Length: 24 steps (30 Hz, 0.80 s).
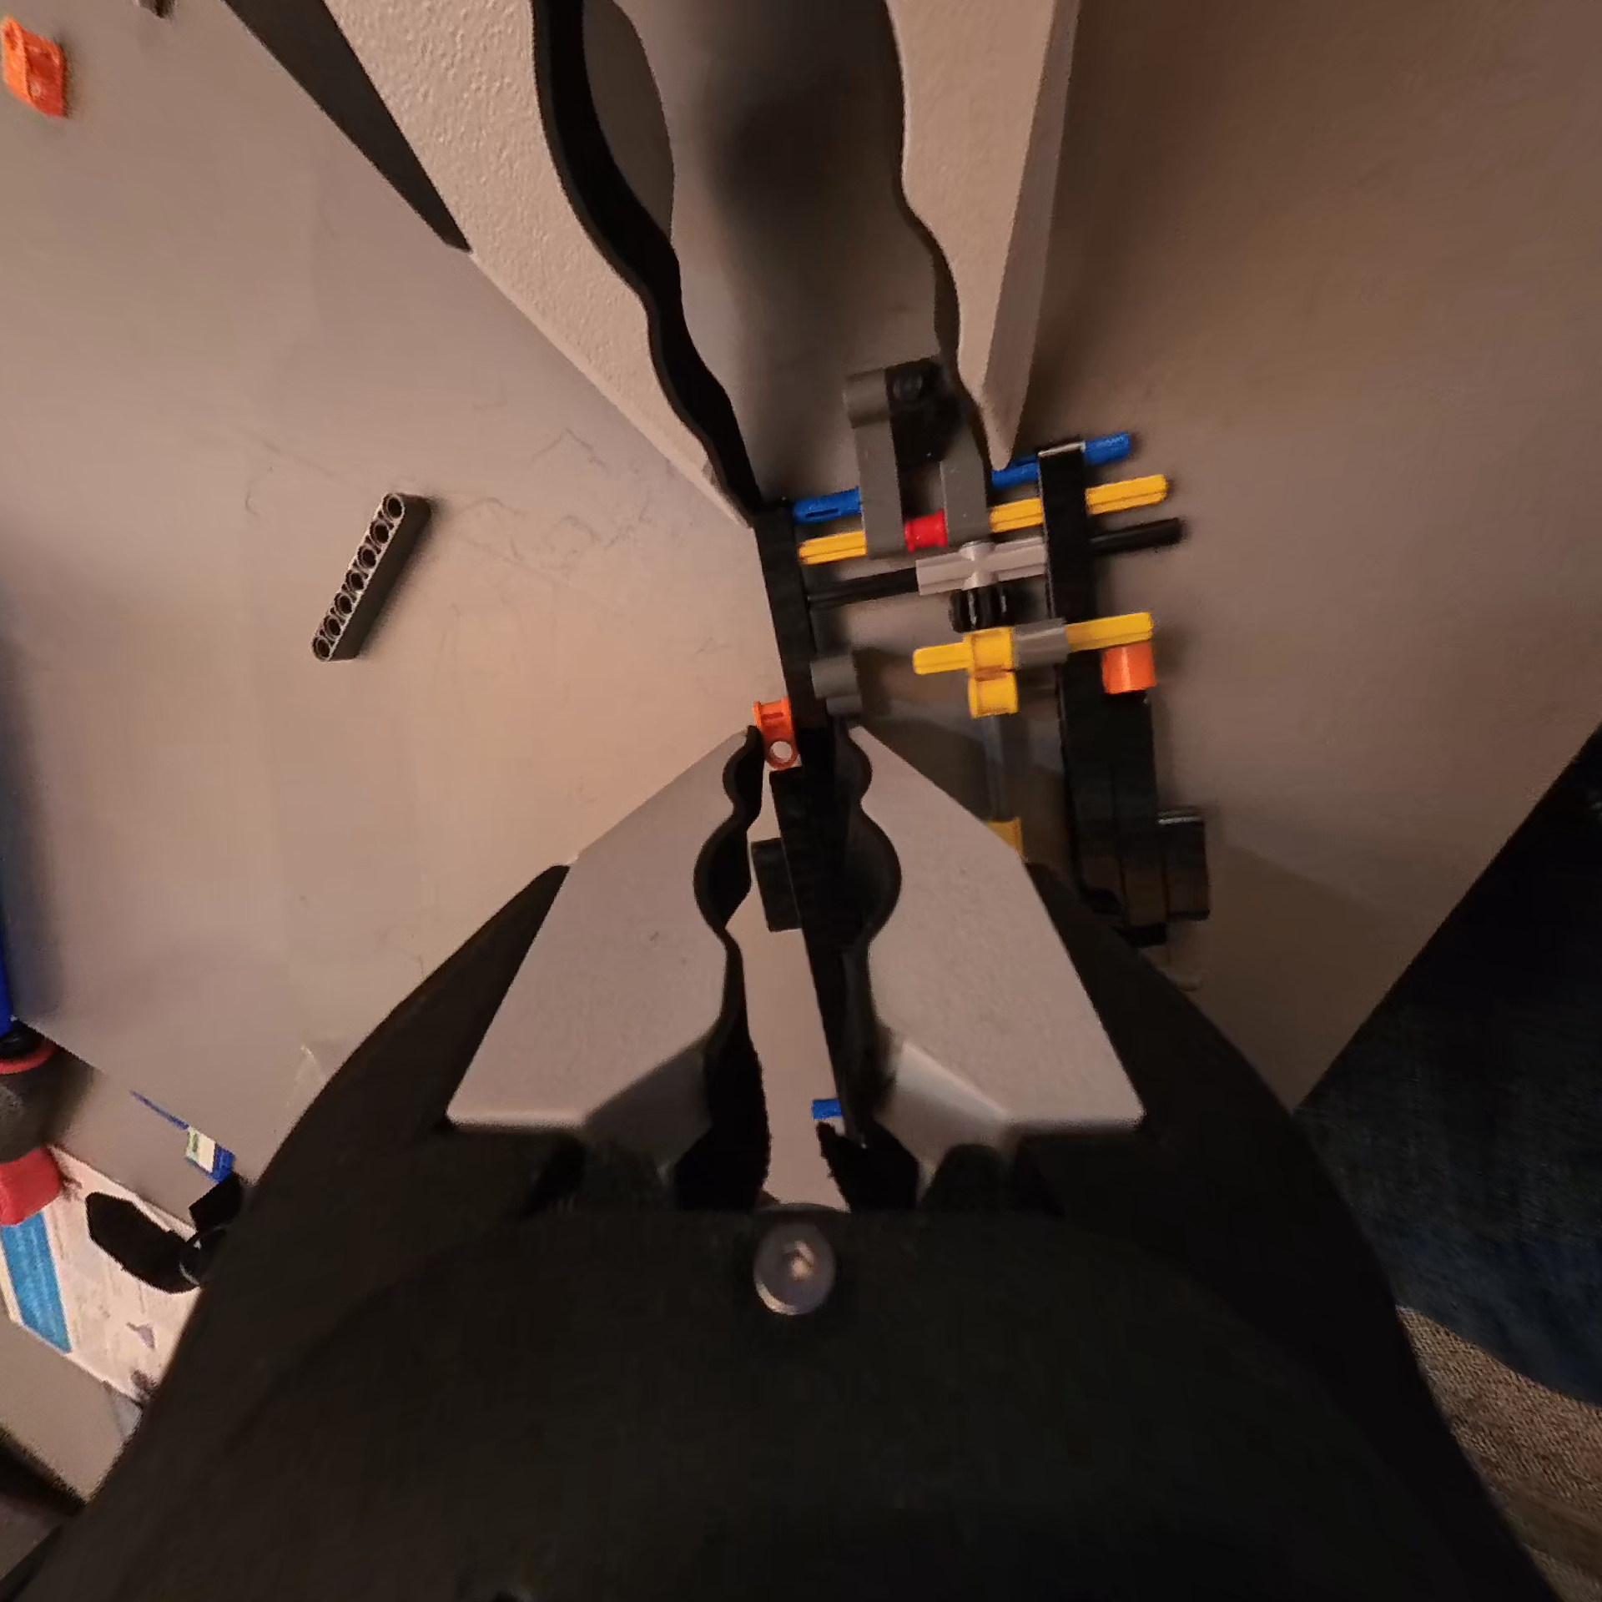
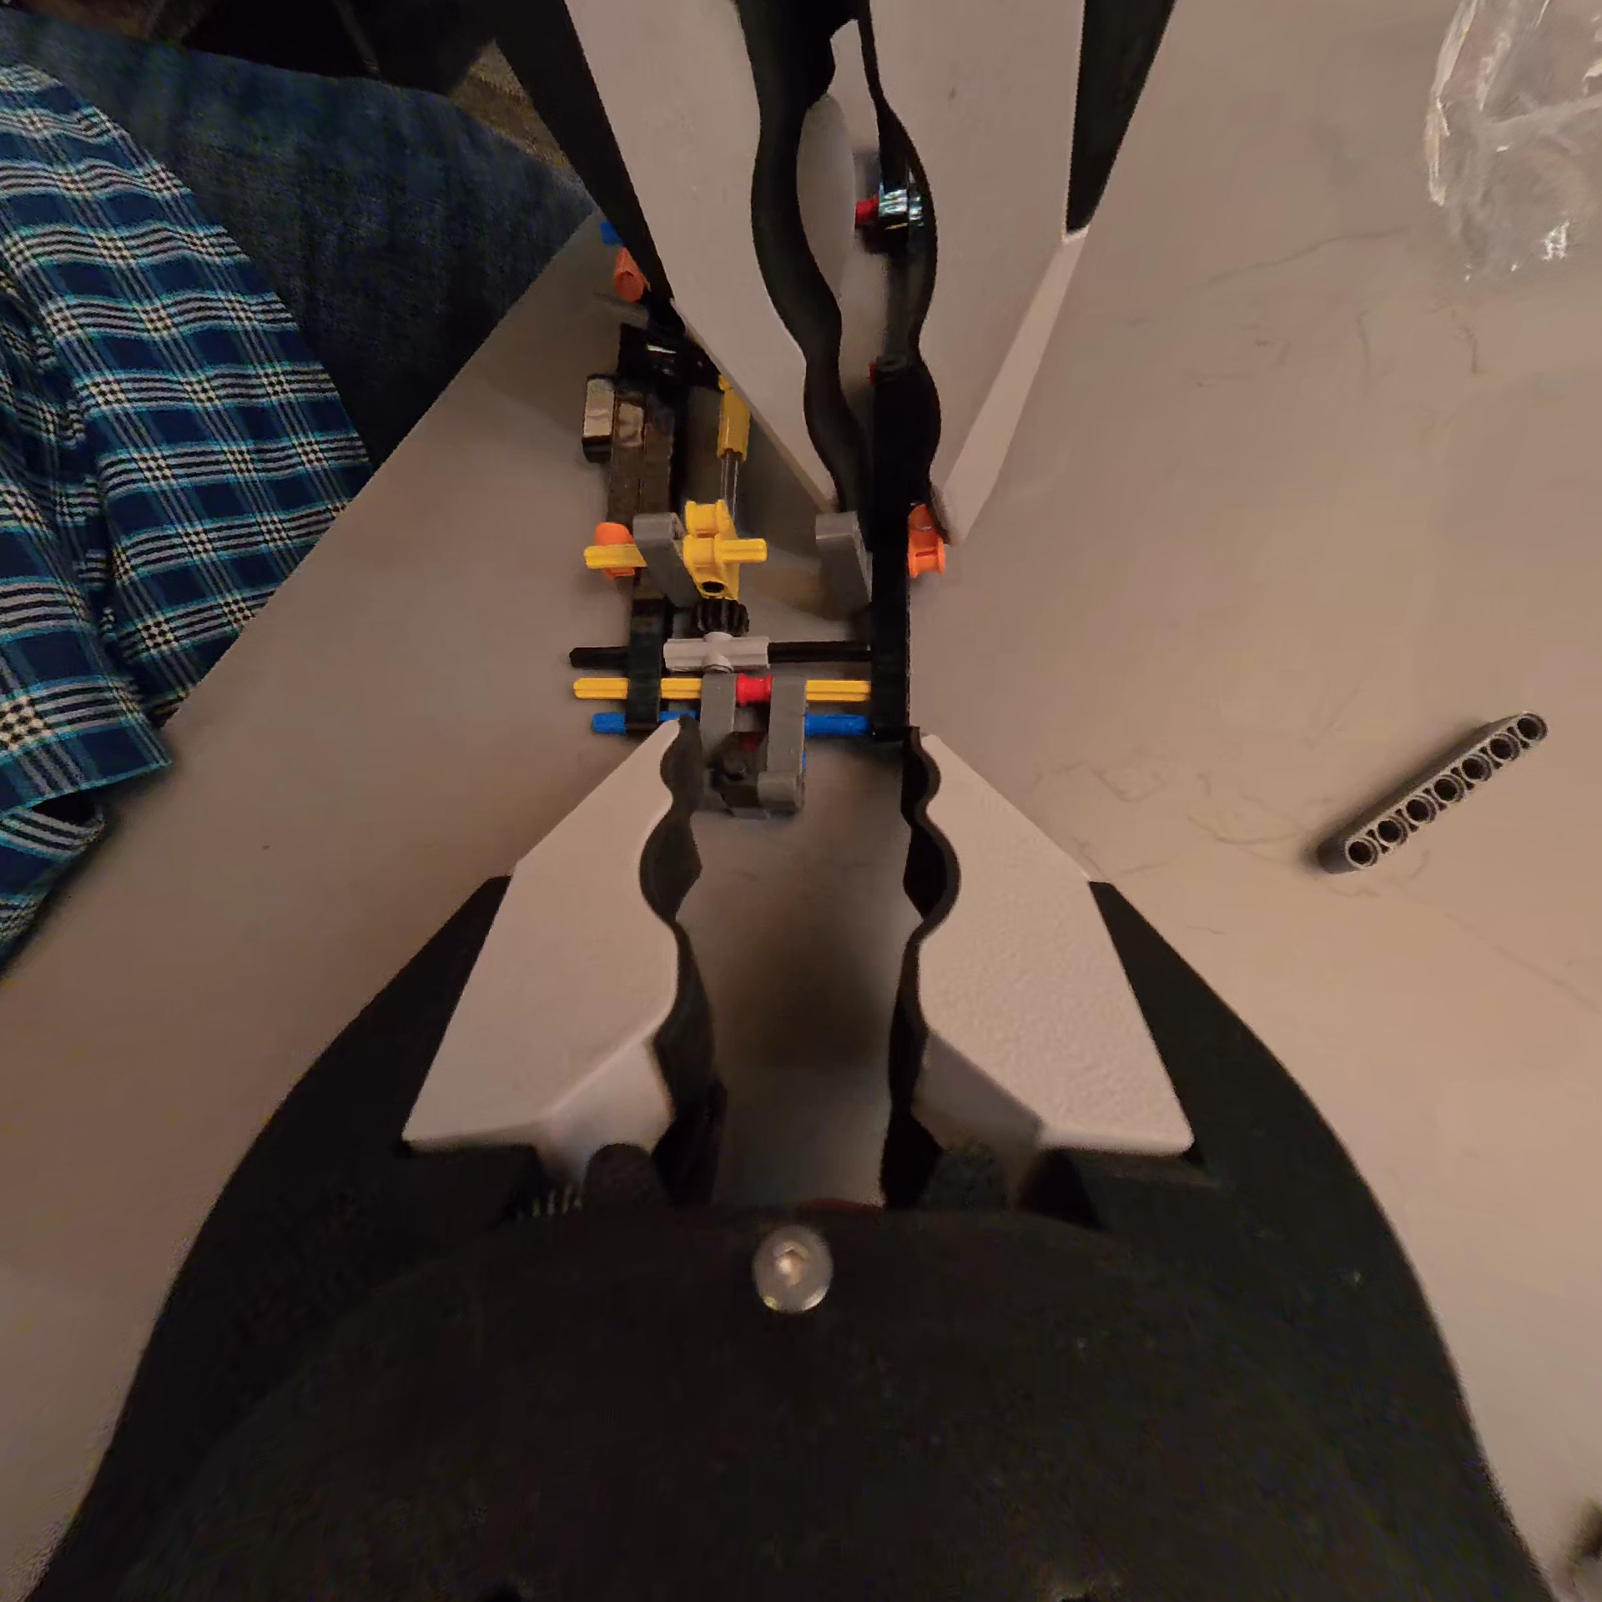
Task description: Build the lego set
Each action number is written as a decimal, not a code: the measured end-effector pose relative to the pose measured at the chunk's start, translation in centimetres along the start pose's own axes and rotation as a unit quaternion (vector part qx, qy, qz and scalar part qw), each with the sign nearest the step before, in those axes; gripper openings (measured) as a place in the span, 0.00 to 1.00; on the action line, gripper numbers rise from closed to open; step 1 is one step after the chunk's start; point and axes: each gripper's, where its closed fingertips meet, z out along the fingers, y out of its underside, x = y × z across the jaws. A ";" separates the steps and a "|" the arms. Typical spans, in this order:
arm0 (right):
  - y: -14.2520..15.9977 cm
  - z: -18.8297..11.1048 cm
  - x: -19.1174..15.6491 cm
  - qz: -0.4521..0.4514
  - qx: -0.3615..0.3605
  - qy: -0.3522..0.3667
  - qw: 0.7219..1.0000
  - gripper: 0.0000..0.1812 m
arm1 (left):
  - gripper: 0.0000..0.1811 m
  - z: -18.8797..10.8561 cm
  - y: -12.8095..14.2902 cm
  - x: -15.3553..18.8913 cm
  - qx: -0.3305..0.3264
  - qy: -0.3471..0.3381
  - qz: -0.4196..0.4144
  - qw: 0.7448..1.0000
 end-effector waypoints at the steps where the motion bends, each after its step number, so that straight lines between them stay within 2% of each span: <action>1: 0.0 0.0 0.0 0.000 -0.001 0.000 1.000 0.24 | 0.07 0.0 0.0 0.1 -0.001 0.000 0.000 1.000; 7: 0.0 0.1 0.0 -0.006 -0.003 0.000 1.000 0.24 | 0.07 0.1 0.0 0.1 -0.009 0.001 0.002 1.000; 24: 0.1 0.1 -0.1 -0.020 -0.016 0.005 1.000 0.24 | 0.07 0.2 -0.1 0.0 0.002 0.074 -0.003 0.997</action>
